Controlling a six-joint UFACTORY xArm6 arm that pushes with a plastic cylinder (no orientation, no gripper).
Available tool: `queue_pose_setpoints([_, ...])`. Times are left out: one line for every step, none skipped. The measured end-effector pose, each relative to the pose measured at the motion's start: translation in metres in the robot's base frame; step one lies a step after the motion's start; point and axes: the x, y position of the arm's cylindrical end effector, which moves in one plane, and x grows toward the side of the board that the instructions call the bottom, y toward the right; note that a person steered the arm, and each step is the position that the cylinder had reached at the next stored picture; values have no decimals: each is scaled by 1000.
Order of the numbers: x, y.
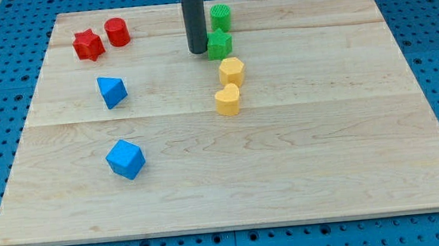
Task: Place the red star in between the red circle and blue triangle
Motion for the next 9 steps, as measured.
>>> queue_pose_setpoints([0,14])
queue_pose_setpoints([0,1])
queue_pose_setpoints([-1,-9])
queue_pose_setpoints([-1,-9])
queue_pose_setpoints([-1,-11])
queue_pose_setpoints([-1,-47])
queue_pose_setpoints([-4,-84])
queue_pose_setpoints([12,-105])
queue_pose_setpoints([25,-165])
